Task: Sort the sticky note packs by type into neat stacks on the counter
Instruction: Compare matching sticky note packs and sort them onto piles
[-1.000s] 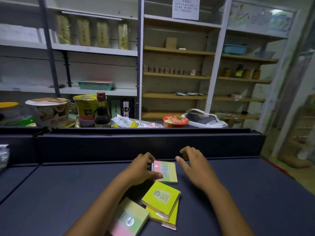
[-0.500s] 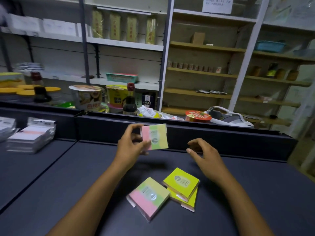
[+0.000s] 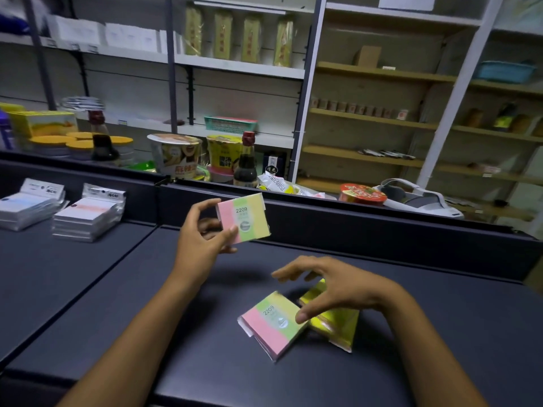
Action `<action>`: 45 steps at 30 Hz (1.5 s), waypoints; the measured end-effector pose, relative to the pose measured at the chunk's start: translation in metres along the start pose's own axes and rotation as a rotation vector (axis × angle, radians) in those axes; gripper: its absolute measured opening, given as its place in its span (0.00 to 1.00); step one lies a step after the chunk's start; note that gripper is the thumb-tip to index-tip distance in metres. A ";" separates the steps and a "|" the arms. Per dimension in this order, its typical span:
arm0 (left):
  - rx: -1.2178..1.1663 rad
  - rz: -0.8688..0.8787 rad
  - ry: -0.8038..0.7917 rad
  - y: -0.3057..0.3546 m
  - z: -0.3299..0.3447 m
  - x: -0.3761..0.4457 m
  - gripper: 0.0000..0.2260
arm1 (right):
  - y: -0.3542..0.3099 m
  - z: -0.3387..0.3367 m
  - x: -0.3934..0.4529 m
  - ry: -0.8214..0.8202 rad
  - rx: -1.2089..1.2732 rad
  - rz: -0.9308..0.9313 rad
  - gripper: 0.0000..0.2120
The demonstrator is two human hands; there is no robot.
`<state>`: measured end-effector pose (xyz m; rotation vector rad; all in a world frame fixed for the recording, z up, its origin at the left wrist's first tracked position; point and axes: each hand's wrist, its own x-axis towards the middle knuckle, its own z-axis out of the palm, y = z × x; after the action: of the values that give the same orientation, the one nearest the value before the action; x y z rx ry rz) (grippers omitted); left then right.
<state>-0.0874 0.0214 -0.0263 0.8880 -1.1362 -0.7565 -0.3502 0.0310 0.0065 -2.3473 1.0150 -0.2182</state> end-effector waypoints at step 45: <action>-0.043 -0.011 0.192 0.099 -0.185 -0.139 0.07 | -0.182 0.148 0.009 0.913 0.718 -0.126 0.24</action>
<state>0.0615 0.2241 -0.0293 0.9110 -0.9430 -0.6863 -0.1786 0.1895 -0.0146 -1.6017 0.9227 -1.5209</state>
